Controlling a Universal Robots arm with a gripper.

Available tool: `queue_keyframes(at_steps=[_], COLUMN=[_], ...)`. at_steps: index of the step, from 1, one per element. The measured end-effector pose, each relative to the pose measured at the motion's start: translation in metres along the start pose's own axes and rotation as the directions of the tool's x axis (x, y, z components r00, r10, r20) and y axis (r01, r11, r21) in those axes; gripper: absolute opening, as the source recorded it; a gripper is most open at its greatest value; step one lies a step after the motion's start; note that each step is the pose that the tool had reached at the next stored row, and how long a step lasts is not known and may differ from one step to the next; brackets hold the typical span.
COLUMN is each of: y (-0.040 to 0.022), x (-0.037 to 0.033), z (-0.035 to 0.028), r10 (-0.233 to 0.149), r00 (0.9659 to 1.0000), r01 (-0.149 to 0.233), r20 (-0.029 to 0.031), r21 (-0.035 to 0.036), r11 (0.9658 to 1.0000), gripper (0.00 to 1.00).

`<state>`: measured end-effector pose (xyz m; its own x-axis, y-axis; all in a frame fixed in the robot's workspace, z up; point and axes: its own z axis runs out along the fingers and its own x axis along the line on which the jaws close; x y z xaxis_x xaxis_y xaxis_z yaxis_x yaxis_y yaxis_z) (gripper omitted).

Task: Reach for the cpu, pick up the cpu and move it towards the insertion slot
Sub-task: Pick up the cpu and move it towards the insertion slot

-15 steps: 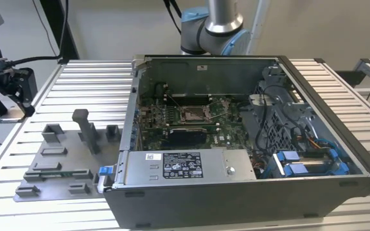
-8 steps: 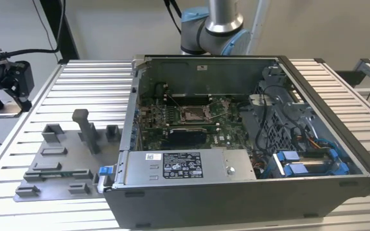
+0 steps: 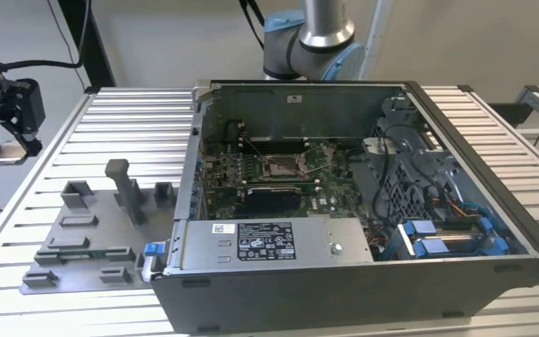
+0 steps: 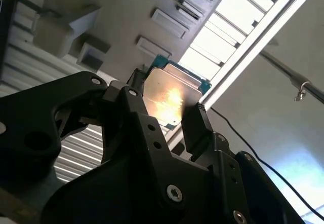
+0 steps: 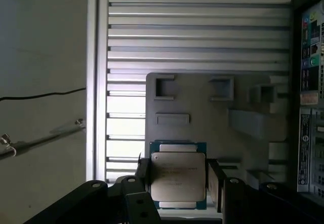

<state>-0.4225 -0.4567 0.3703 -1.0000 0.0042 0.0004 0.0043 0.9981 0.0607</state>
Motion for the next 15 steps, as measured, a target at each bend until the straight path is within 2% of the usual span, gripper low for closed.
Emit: queue_keyframes(at_steps=[9,15], y=[0.0007,0.0009], x=[0.0000,0.0000], z=[-0.0115,-0.0153], r10=[0.000,0.000], r00=[1.0000,1.0000], r01=[0.000,0.000], r20=[0.0000,0.0001], r21=[0.0001,0.0000], r11=[1.0000,1.0000], gripper=[0.00,0.00])
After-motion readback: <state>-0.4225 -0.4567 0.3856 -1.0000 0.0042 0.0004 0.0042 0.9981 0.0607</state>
